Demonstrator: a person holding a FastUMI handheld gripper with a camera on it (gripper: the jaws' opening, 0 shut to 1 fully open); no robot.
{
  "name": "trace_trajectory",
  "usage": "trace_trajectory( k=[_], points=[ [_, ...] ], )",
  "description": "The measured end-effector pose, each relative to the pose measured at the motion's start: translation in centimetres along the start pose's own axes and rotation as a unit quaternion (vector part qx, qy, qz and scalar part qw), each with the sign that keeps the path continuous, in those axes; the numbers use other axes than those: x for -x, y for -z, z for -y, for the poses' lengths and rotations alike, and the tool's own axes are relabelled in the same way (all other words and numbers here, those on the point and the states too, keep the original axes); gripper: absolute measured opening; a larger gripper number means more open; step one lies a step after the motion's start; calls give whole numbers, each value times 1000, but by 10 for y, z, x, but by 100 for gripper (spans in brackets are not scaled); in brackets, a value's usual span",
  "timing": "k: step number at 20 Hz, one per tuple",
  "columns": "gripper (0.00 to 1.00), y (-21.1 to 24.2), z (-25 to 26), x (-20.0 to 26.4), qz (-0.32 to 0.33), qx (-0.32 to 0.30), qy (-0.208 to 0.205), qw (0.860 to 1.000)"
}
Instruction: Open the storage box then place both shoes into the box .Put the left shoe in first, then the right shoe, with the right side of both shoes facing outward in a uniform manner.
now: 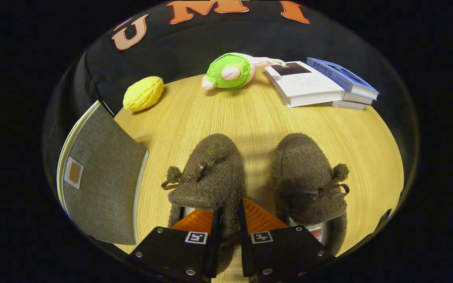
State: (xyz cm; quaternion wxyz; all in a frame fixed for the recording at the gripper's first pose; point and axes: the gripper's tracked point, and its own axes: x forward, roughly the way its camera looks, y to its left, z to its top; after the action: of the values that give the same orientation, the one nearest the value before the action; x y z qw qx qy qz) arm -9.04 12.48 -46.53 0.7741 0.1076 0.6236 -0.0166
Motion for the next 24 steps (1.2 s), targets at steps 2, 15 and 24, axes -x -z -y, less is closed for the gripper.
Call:
trace_trajectory(
  k=[2, 15, 24],
  points=[
    [18, 0, 2, 0, -4, -13, -5, 1000],
    [3, -49, -56, 71, 49, -52, -87, 994],
    [3, -99, -142, 151, 96, -49, -167, 980]
  ],
)
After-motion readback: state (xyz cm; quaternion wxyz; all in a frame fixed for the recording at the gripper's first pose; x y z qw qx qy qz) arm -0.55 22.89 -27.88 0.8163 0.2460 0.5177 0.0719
